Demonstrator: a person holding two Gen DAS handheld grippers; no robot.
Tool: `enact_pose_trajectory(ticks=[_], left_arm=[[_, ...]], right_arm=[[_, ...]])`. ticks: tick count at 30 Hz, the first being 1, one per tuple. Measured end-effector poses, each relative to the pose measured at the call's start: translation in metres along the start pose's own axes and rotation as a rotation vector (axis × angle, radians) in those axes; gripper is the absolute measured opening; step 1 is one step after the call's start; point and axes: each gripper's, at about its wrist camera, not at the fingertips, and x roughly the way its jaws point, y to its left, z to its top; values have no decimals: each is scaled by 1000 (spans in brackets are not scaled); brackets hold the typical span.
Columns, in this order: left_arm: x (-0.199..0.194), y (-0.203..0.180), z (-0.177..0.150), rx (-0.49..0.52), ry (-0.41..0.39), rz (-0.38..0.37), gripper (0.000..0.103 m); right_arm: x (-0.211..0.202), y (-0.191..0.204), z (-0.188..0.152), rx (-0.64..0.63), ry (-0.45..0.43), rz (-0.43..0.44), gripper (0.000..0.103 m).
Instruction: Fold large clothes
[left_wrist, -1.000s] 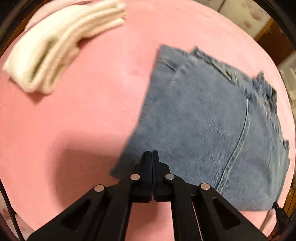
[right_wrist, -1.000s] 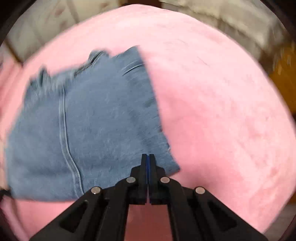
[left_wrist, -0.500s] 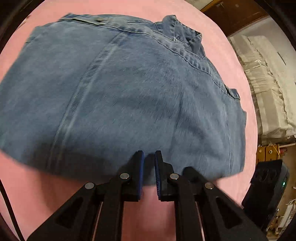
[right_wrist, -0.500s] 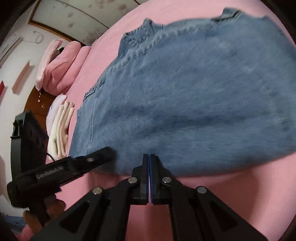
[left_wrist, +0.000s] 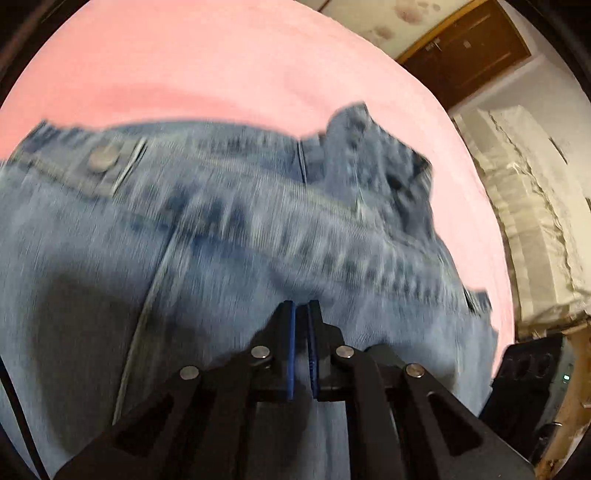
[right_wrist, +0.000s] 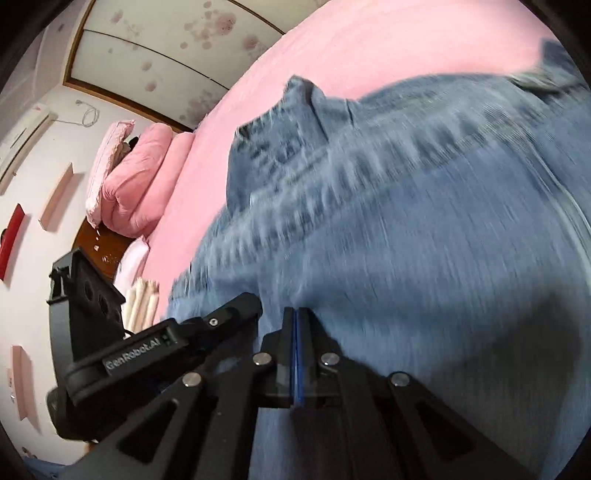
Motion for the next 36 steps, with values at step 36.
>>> enact_pose_trajectory(ticks=[36], left_arm=[[-54,10,-78,41,43,124,1]], right_arm=[[-39,-10,-51,-7,52,-63,0]])
